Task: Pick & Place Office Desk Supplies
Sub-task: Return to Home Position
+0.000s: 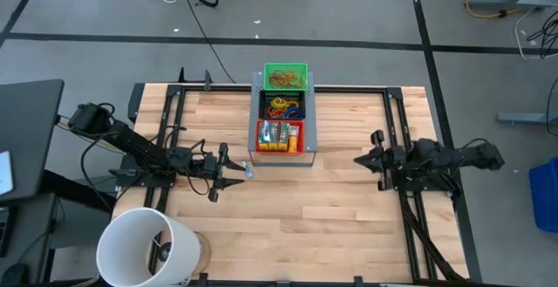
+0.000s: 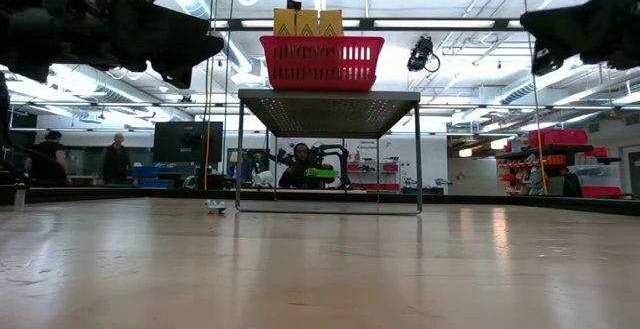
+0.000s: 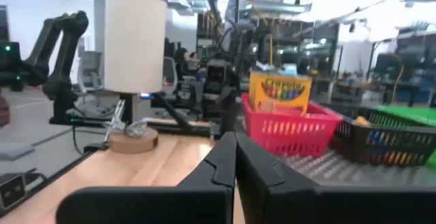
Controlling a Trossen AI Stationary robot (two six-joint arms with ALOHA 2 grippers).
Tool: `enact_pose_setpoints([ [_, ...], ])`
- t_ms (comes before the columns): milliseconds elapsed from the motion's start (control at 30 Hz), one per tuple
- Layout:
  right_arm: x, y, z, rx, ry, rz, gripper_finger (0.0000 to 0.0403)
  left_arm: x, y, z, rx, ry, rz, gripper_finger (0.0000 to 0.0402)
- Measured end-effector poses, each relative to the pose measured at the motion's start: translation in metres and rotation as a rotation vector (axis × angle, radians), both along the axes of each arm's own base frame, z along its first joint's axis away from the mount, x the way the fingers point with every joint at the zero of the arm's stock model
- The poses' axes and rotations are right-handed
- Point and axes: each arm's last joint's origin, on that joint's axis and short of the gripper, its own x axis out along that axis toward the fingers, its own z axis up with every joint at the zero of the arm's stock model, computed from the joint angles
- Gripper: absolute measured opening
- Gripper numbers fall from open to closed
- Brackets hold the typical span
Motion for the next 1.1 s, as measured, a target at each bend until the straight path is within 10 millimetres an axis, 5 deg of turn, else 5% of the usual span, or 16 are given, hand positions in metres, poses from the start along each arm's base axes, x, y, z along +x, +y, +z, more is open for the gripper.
enact_pose_setpoints([
  [567, 0.002, -0.004, -0.011, 0.087, 0.122, 0.04, 0.0025, 0.0, 0.004, -0.001, -0.004, 0.008, 0.091, 0.0169],
  [1100, 0.002, -0.004, -0.011, 0.133, 0.126, 0.05, 0.0025, 0.006, 0.041, 0.001, 0.024, -0.014, -0.013, 0.0141],
])
